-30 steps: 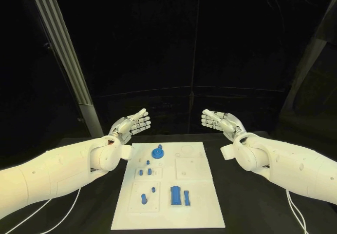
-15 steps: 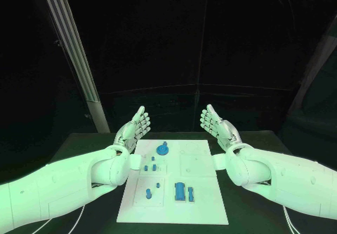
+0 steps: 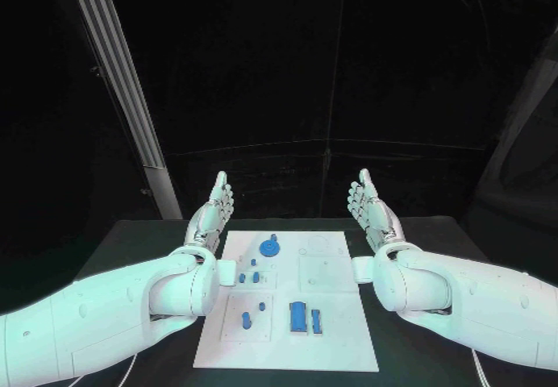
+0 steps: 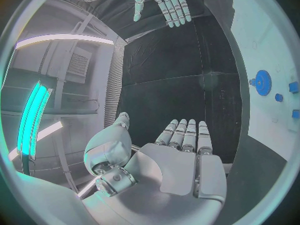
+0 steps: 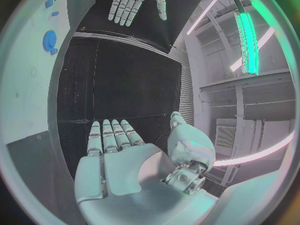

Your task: Assemble the parts on the task board

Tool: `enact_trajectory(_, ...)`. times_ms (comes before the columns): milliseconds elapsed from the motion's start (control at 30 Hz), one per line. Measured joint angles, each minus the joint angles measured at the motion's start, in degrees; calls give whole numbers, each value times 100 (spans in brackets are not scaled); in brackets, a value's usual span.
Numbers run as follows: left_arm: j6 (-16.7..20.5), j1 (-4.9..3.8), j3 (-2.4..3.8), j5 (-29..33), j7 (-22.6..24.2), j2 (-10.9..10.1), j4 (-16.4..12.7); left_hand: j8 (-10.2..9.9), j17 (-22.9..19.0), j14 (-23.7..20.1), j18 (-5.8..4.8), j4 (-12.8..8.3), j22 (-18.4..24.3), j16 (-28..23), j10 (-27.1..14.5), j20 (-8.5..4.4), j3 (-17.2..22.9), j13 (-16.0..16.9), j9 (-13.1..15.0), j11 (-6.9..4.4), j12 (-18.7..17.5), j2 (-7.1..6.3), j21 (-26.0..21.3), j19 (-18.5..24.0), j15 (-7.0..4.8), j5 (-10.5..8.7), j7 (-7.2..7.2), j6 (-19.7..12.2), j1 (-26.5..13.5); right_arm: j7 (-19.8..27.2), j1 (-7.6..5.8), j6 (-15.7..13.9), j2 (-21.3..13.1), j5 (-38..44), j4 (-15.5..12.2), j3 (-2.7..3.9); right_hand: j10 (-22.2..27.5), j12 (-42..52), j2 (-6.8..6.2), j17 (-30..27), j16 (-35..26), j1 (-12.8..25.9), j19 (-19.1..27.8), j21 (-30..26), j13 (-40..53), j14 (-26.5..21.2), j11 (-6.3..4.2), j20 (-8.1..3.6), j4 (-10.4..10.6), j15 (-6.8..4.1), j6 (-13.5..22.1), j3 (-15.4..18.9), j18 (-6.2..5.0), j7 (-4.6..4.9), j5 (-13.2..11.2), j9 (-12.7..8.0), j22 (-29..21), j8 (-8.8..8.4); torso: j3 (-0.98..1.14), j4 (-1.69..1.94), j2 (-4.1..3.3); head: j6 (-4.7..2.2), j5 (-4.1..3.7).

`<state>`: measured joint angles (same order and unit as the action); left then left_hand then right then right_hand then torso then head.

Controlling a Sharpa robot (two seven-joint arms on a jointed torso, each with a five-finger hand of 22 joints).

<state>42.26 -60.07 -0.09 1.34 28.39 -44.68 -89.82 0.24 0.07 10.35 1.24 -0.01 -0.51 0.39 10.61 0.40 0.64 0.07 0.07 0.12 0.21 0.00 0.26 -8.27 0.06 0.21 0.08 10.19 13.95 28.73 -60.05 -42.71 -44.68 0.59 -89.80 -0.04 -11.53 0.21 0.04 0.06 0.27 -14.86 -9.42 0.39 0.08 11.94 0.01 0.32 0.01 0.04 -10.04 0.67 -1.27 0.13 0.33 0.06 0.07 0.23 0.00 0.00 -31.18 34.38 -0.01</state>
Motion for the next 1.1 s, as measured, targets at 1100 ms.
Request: enact_trajectory(1100,166,0,1,-58,19,-1,-3,1,1,-1014,-88,0,45,0,-1031,-45,-31,-2,2,-11,0,-2,0,802,-6,0,-9,-989,-1354,27,0,-107,0,-76,-2,1,1123,0,-9,3,1,1447,911,0,-2,-1173,-1,-33,0,-4,975,-29,87,-15,0,3,1,1,0,1,0,0,0)
